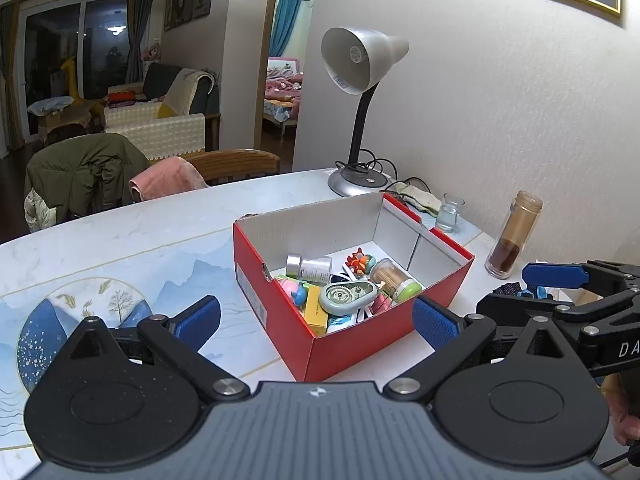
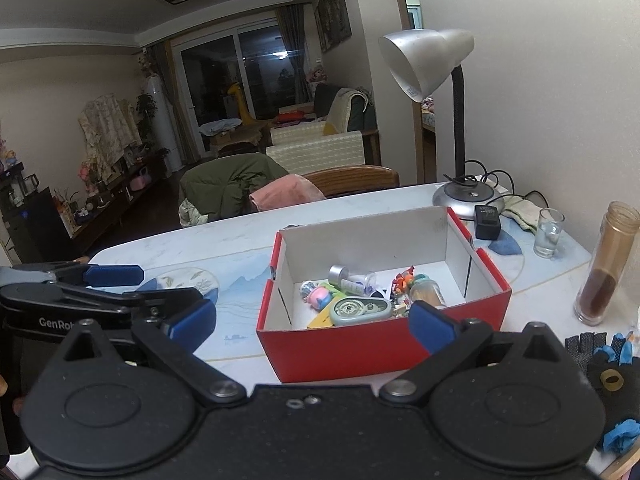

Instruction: Organize rigid objects

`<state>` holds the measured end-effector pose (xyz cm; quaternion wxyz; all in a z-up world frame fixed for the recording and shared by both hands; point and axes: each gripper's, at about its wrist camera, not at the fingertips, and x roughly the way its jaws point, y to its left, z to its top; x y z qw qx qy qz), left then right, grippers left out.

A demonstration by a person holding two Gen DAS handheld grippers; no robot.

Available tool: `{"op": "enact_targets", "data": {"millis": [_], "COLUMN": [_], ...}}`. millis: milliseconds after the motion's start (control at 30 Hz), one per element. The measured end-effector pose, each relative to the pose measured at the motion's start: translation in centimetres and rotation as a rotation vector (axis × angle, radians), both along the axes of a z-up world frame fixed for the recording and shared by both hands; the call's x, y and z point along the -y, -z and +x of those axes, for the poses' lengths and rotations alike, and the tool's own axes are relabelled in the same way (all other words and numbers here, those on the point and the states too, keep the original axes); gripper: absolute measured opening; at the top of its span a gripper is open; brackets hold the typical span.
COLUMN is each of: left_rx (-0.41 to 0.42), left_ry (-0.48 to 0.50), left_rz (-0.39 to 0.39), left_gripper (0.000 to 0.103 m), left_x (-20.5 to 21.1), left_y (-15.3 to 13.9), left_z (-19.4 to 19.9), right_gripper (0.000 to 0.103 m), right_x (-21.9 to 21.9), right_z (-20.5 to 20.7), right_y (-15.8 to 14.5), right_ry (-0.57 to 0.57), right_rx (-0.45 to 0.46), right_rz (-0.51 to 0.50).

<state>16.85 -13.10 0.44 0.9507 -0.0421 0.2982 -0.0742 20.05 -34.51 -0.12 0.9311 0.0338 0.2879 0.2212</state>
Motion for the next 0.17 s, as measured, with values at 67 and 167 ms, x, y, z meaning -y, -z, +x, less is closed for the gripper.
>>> {"op": "enact_targets", "data": {"millis": [67,167], "left_rx": [0.000,-0.002], "left_ry": [-0.009,-0.010], "left_rz": [0.001,0.005], "left_gripper": [0.103,0.103], "left_x": [-0.09,-0.13], "left_y": [0.03,0.10], "left_z": [0.02,0.01], "right_gripper": [0.103,0.103], "right_x": [0.04,0.06], "right_z": [0.05,0.11], "right_y": [0.08,0.23], "right_ry": [0.001,0.005], "right_rx": [-0.005,-0.012], "right_rz": [0.001,0.003]}}
